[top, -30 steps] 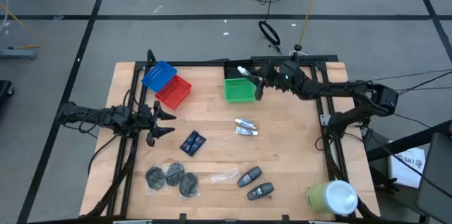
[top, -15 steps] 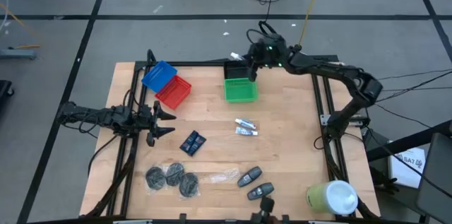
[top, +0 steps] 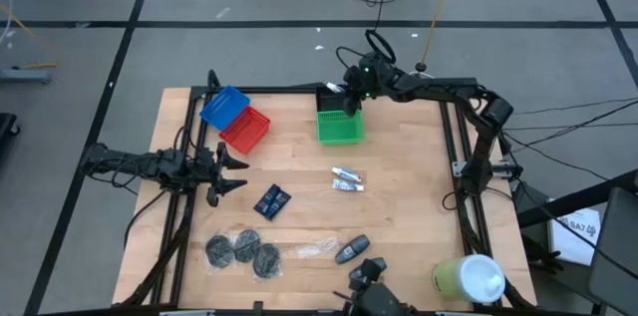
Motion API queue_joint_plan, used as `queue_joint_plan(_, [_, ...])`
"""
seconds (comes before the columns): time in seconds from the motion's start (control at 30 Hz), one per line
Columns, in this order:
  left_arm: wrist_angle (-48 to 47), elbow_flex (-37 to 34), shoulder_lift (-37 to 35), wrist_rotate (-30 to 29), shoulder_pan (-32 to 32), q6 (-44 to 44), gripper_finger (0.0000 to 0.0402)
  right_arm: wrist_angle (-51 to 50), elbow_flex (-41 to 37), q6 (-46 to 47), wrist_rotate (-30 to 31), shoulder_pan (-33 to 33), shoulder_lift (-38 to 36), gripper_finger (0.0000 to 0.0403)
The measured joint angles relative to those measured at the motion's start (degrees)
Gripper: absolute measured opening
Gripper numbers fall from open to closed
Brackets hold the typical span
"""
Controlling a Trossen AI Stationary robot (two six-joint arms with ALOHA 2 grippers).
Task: Pick & Place Travel size toiletries
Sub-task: Put the bottom white toothpaste into the black bin, then put the top white toothpaste into the black bin
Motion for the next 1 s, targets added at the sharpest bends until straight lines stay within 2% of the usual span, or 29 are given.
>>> queue_joint_plan(0.7, [0.0,0.0,0.0,0.0,0.0,0.0,0.0237,-1.2,-0.1,1.6,-0.2,-0.8,0.5,0.0074])
queue_joint_plan(1.0, [0.0,0.0,0.0,0.0,0.0,0.0,0.0237,-1.2,-0.1,1.1,-0.2,0.4,0.5,0.0115])
